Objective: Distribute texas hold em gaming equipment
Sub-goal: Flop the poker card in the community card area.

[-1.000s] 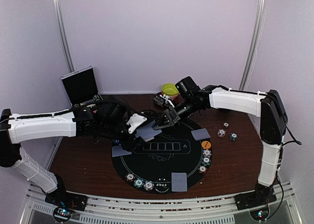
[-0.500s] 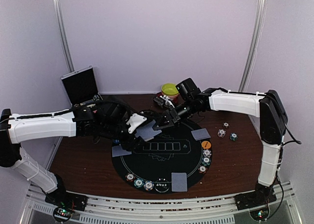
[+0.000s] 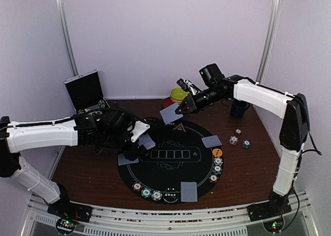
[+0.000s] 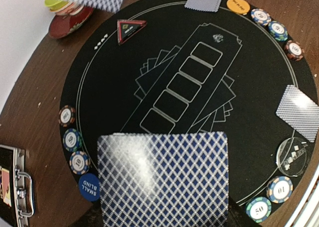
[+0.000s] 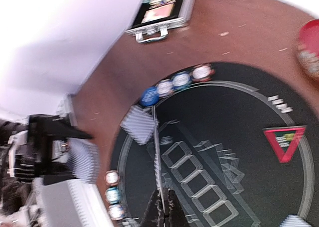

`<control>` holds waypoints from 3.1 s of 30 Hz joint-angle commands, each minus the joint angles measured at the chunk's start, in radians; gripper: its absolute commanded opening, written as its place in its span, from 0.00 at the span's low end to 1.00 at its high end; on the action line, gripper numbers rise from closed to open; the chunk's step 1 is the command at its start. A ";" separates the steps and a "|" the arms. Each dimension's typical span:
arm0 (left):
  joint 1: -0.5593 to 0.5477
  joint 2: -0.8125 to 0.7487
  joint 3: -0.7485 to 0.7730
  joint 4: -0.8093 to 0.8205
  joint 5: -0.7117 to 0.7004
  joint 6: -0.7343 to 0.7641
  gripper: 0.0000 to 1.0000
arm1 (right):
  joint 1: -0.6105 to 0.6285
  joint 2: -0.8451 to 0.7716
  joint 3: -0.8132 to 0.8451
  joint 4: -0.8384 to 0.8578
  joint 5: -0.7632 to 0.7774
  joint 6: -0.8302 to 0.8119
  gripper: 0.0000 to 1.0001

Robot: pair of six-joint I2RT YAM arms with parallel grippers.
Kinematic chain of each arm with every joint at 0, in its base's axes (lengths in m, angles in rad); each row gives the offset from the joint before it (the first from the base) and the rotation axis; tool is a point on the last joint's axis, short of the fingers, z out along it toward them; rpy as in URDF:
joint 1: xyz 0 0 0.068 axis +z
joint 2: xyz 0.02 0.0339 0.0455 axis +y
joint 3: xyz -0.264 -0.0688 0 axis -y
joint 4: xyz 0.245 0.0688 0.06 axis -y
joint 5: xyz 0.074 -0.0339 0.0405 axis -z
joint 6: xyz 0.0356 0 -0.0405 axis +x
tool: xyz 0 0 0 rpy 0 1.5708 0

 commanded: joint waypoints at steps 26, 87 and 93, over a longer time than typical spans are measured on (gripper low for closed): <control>0.342 -0.155 -0.144 -0.077 -0.120 -0.156 0.63 | 0.442 0.296 0.261 -0.088 1.132 -0.441 0.00; 0.415 -0.227 -0.192 -0.029 -0.094 -0.160 0.62 | 0.617 0.628 0.422 -0.041 1.355 -0.674 0.32; 0.415 -0.227 -0.190 -0.030 -0.095 -0.160 0.62 | 0.628 0.585 0.417 -0.069 1.336 -0.663 0.46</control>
